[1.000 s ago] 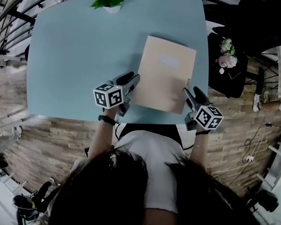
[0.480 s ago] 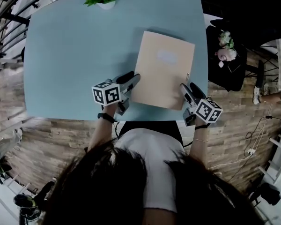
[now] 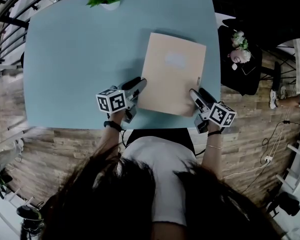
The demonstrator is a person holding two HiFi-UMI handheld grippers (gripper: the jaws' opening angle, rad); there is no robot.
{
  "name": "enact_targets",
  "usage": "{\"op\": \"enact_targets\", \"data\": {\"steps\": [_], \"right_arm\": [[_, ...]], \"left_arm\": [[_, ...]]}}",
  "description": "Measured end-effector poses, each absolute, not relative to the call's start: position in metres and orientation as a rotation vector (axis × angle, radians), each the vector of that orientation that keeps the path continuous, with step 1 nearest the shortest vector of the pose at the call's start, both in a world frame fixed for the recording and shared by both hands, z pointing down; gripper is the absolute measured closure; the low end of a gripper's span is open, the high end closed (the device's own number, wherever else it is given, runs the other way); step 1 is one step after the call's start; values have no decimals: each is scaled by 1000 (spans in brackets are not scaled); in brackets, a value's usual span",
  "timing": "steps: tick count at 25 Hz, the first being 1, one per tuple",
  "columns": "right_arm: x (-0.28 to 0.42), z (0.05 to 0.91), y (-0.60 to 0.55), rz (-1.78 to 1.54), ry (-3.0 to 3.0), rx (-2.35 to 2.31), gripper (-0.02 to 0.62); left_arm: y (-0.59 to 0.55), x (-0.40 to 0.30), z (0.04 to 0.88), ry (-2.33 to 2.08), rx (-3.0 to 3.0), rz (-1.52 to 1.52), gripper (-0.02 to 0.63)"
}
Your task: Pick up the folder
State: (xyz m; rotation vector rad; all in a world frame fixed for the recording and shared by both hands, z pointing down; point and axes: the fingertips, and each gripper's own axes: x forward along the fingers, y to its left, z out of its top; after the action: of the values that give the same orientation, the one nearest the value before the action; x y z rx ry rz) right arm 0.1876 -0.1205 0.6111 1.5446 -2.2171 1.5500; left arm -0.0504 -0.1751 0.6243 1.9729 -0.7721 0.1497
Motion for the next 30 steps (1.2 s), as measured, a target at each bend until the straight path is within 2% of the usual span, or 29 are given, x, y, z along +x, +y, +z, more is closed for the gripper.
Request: {"op": "enact_targets", "data": {"steps": [7,19,25,30], "right_arm": [[180,621,-121,1744,-2238,1394,239],[175,621,-126,1965,-2299,1126,242],[174,622,-124,2262,-2273,905,242],[168,619,-122,2276,-2278,750,242]], "left_arm": [[-174,-52,626,-778,1949,114,397],[-175,-55,629,-772,1900,78,399],[-177,-57,630,-751,1858,49,399],[-177,-57,629,-752,1852,43,398]]}}
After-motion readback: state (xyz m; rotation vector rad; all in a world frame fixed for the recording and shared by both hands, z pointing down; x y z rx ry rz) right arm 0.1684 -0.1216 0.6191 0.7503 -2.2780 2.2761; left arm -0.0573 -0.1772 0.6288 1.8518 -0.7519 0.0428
